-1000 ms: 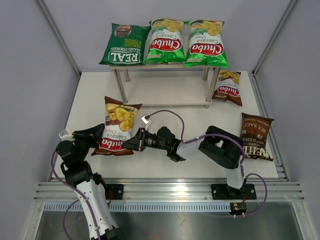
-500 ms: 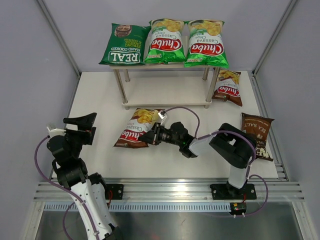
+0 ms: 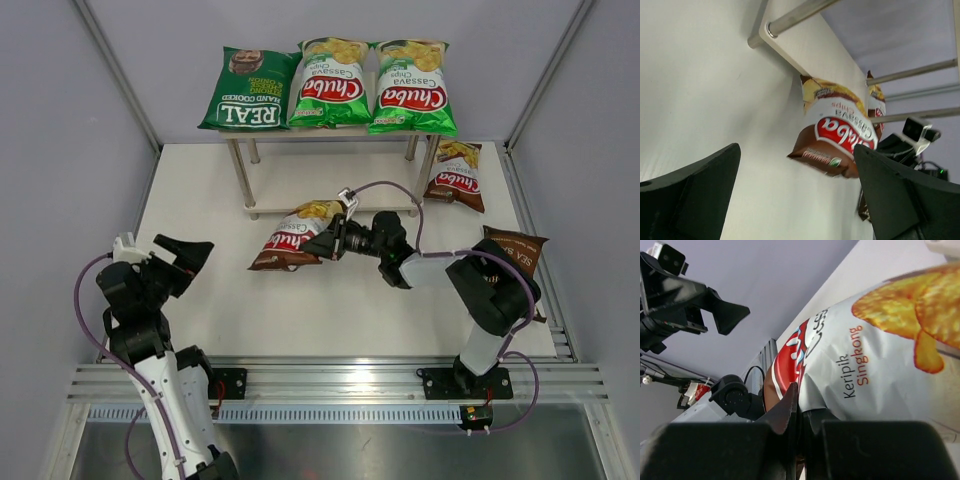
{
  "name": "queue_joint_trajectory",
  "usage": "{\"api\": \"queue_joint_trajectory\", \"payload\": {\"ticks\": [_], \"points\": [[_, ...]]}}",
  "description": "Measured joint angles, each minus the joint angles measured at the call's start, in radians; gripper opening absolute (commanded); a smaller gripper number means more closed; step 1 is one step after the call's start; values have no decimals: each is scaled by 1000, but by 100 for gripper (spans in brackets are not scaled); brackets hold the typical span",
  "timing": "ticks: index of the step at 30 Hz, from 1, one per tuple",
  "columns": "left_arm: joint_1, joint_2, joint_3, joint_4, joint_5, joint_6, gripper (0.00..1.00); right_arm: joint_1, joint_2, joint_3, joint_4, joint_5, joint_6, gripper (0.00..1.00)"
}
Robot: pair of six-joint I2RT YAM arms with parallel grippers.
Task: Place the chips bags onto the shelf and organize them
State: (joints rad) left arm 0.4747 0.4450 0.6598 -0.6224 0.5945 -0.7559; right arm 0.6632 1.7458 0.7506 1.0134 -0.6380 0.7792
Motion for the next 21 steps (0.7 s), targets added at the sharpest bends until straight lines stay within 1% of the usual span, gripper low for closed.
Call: {"api": "queue_joint_trajectory", "payload": {"ticks": [5,8,12,21], "points": [[-24,-11,0,-18,18,78,99,-55,13,142,-51,-98,-29,0],[-37,-10,-2,-22,22,113,99,-66,22,226,-92,-137,-49,0],[-52,-6,-11,-22,23,146,99,-68,25,289,-132,-171,-74,0],[-58,27,-64,-10,24,196,99,-101,150,374,-64,-232,-72,0]]}}
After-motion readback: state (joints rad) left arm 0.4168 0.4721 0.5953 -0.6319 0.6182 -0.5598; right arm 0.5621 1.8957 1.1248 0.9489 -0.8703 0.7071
